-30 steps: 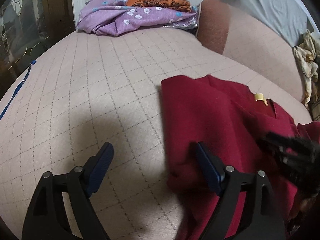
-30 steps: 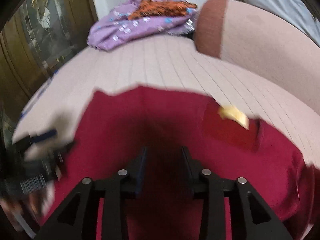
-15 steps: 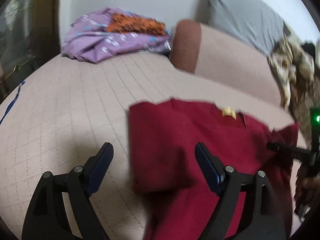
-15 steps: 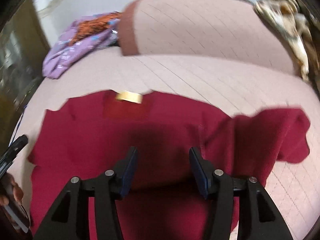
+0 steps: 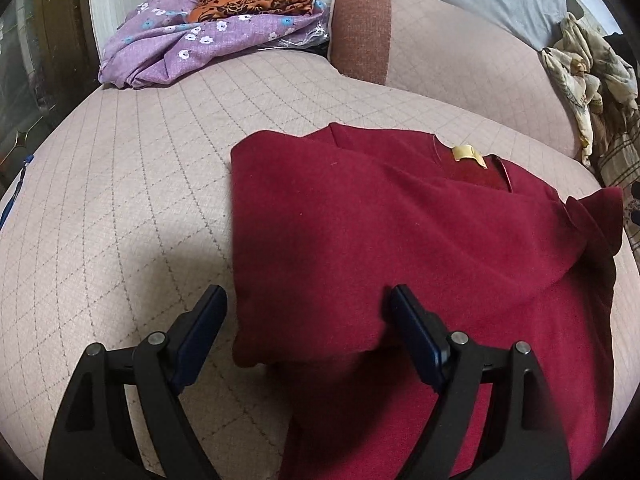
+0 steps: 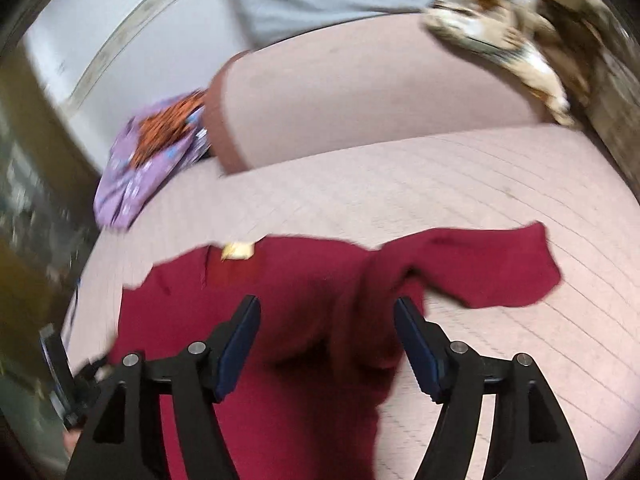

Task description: Fold small clothes

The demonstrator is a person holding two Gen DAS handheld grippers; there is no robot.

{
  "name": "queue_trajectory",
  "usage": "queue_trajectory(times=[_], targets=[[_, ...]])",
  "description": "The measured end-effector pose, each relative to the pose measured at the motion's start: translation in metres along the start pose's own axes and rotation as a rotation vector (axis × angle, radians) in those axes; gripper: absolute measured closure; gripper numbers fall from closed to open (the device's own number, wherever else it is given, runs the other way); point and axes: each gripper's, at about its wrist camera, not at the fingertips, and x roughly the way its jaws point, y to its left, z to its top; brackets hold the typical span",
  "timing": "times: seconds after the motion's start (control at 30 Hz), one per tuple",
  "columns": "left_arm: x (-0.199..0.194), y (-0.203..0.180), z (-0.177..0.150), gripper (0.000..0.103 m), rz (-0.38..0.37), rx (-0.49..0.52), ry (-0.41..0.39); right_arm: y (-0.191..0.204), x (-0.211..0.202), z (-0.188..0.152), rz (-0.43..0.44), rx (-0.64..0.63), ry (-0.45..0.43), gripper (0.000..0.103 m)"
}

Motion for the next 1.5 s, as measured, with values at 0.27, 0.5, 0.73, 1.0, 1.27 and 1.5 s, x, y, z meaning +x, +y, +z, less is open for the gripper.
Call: queue_trajectory(times=[0.27,0.5,0.73,1.0,1.27,1.5], targets=[[0.001,0.004,0.001,0.019,-0.003,-0.016,-0.002,-0.055,0.026,0.02,-0.011,0.283,0.063,0.029],[0.002,0.005,0.001,0.019,-0.009,-0.024,0.001,-0.056,0.058,0.03,-0.049,0.223,0.028,0.061],[0.0,0.008,0.001,0.019,-0.012,-0.038,-0.002,-0.035,0.039,0.041,-0.031,0.053,-0.058,0.088],[-0.016,0.019,0.005,0.019,-0.034,-0.1,-0.079,0.034,-0.003,0.044,0.375,-0.105,-0.006,0.095],[-0.018,0.025,0.008,0.019,-0.048,-0.132,-0.093,0.097,0.035,0.011,0.512,-0.33,0.199,0.095],[-0.019,0.02,0.008,0.019,-0.053,-0.113,-0.088,0.088,0.078,-0.01,0.213,-0.302,0.251,0.077]])
